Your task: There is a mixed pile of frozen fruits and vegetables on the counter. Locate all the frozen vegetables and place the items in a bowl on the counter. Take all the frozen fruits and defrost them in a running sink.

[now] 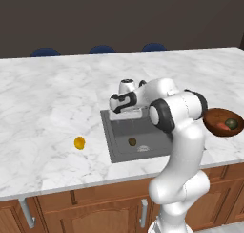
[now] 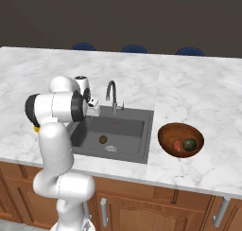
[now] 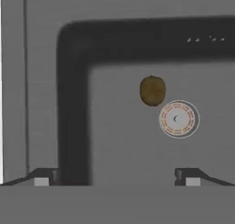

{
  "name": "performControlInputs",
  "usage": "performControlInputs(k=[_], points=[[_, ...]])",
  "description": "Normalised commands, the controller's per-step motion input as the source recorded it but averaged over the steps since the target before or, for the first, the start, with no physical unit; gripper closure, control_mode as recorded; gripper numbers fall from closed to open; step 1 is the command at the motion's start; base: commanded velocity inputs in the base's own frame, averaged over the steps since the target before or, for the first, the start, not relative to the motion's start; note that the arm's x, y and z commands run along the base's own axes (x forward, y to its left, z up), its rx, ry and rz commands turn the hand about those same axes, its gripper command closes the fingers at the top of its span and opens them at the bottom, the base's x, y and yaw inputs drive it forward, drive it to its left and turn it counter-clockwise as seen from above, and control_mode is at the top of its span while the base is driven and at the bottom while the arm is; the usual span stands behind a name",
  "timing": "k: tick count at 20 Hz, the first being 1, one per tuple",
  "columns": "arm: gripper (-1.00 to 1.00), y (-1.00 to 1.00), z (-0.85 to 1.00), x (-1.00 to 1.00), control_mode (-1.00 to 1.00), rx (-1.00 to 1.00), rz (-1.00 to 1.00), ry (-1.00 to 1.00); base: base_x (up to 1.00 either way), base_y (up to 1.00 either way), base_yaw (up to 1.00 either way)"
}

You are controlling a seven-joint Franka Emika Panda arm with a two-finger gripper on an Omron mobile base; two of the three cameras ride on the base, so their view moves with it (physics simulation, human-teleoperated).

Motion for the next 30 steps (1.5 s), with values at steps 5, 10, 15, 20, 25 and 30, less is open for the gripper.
performControlInputs(k=[5,10,15,20,25,30], points=[[-1.0,0.61,0.41,-0.36,-1.0,-0.02,0.11,-0.13,0.0,0.0,0.0],[-1.0,0.76,0.14,-0.35,-1.0,-0.05,0.18,-0.13,0.0,0.0,0.0],[-1.0,0.82,0.0,-0.22,-1.0,-0.04,0.16,-0.04,0.0,0.0,0.0],[-1.0,0.74,0.0,-0.01,-1.0,-0.01,0.04,0.0,0.0,0.0,0.0],[-1.0,0.58,0.0,0.0,-1.0,0.01,0.0,0.08,0.0,0.0,0.0],[-1.0,0.28,-0.11,-0.13,-1.0,0.08,-0.11,0.03,0.0,0.0,0.0]])
